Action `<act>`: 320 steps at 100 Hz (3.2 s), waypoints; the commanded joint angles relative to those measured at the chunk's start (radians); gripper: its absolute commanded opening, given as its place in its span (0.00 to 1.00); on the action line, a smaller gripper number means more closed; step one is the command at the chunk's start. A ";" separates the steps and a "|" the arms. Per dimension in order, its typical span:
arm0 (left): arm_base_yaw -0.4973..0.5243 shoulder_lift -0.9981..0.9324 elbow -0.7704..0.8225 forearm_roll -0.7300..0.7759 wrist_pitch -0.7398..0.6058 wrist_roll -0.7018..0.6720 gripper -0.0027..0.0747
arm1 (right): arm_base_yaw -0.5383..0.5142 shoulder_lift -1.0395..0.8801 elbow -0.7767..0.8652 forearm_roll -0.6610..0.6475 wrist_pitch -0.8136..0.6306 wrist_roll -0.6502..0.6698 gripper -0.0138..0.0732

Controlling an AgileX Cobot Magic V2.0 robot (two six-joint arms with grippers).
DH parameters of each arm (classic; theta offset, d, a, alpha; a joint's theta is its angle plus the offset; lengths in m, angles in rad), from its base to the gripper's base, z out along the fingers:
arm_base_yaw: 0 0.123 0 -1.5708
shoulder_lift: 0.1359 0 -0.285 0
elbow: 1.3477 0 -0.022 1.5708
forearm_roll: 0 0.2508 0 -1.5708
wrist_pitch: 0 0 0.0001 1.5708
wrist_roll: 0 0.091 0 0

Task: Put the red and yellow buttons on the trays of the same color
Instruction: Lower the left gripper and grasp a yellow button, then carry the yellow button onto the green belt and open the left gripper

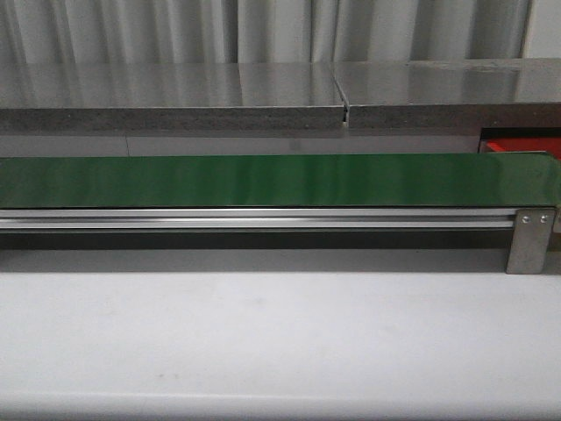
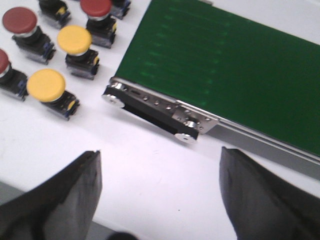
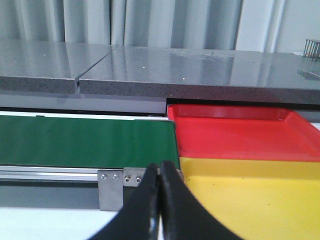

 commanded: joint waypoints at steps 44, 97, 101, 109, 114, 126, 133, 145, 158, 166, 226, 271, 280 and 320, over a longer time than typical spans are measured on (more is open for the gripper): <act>0.204 0.269 -0.175 -0.025 0.106 -0.012 0.68 | -0.004 -0.018 -0.022 -0.009 -0.072 -0.001 0.02; 0.241 0.577 -0.395 -0.016 0.141 -0.012 0.68 | -0.004 -0.018 -0.022 -0.009 -0.072 -0.001 0.02; 0.241 0.597 -0.408 -0.016 0.145 -0.012 0.68 | -0.004 -0.018 -0.022 -0.009 -0.072 -0.001 0.02; 0.241 0.625 -0.430 -0.016 0.143 -0.012 0.68 | -0.004 -0.018 -0.022 -0.009 -0.072 -0.001 0.02; 0.241 0.645 -0.440 -0.016 0.142 -0.012 0.68 | -0.004 -0.018 -0.022 -0.009 -0.072 -0.001 0.02; 0.241 0.682 -0.465 -0.016 0.132 -0.012 0.68 | -0.004 -0.018 -0.022 -0.009 -0.072 -0.001 0.02; 0.241 0.696 -0.479 -0.016 0.122 -0.012 0.68 | -0.004 -0.018 -0.022 -0.009 -0.072 -0.001 0.02; 0.241 0.720 -0.494 -0.014 0.122 -0.012 0.67 | -0.004 -0.018 -0.022 -0.009 -0.072 -0.001 0.02; 0.241 0.741 -0.494 -0.014 0.114 -0.012 0.61 | -0.004 -0.018 -0.022 -0.009 -0.072 -0.001 0.02; 0.241 0.741 -0.494 -0.012 0.096 -0.012 0.51 | -0.004 -0.018 -0.022 -0.009 -0.072 -0.001 0.02; 0.239 0.630 -0.494 -0.010 0.145 0.006 0.33 | -0.004 -0.018 -0.022 -0.009 -0.072 -0.001 0.02; 0.136 0.521 -0.585 -0.029 0.212 0.021 0.33 | -0.004 -0.018 -0.022 -0.009 -0.072 -0.001 0.02; 0.099 0.541 -0.640 -0.029 0.235 0.021 0.33 | -0.004 -0.018 -0.022 -0.009 -0.072 -0.001 0.02; -0.006 0.715 -0.824 -0.068 0.325 0.021 0.33 | -0.004 -0.018 -0.022 -0.009 -0.072 -0.001 0.02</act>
